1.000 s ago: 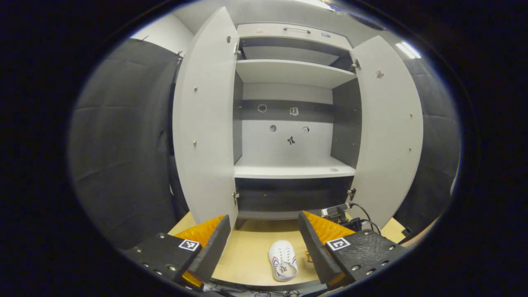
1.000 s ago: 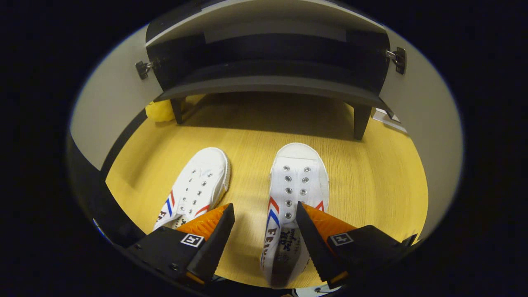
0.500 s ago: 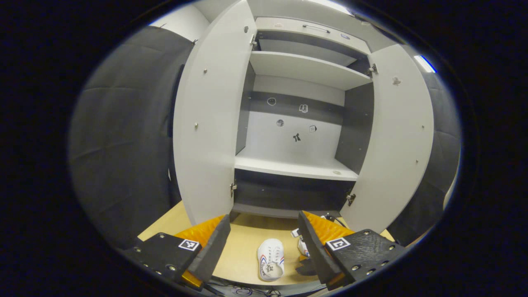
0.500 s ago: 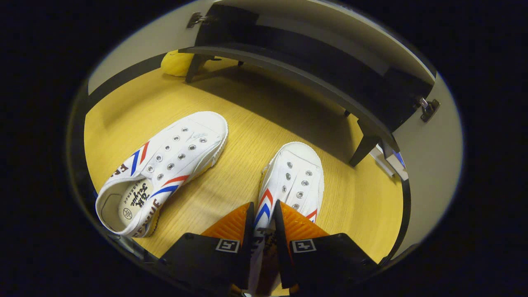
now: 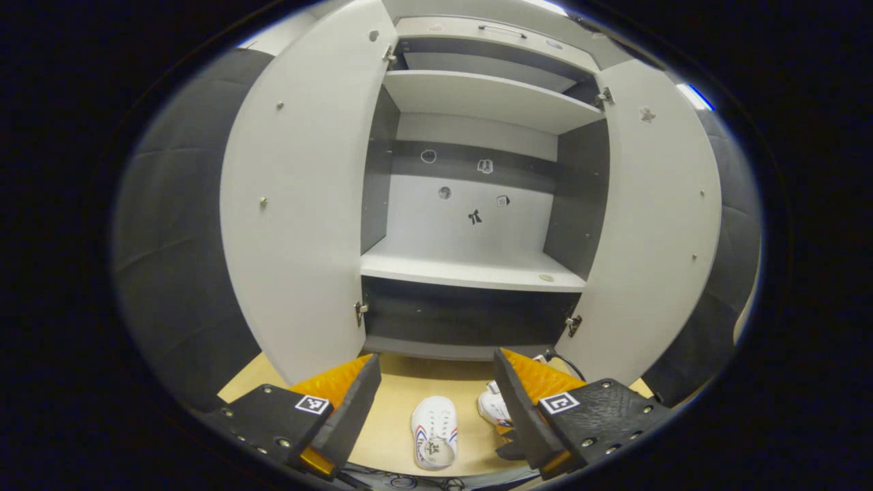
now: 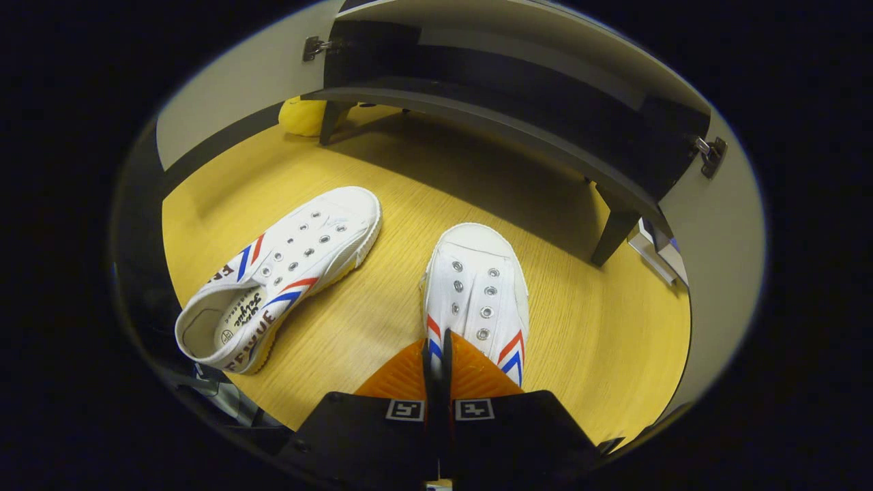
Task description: Grab one shoe with the right hand and put it into the shoe cabinet, grab the other shoe with the left hand and put it into the shoe cabinet; then close the right door with the right hand and the left door with the left hand.
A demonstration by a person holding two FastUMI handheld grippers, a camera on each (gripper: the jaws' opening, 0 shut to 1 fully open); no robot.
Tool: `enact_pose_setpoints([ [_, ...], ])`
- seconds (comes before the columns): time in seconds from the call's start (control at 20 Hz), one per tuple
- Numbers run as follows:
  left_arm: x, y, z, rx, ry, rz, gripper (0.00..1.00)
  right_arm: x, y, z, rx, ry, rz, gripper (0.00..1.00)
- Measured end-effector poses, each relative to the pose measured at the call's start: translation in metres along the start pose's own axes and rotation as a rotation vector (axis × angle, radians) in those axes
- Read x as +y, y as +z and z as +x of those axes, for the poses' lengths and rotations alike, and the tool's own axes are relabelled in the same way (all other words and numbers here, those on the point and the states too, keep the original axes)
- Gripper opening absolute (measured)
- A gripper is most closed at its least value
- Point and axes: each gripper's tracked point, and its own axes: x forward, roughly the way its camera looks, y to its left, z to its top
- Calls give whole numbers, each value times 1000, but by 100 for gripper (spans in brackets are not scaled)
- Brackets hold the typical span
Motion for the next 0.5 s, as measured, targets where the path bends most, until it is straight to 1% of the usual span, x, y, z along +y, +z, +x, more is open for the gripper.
enact_pose_setpoints([
  [0.15, -2, 7, 4, -24, 1, 15, 95, -6, 9, -9, -30, 5, 57, 2],
  [0.4, 1, 6, 8, -26, -34, 16, 94, -13, 20, -40, -75, 15, 138, 2],
  [0.5, 2, 10, 8, -41, -64, 19, 94, -14, 31, -57, -114, 16, 185, 2],
])
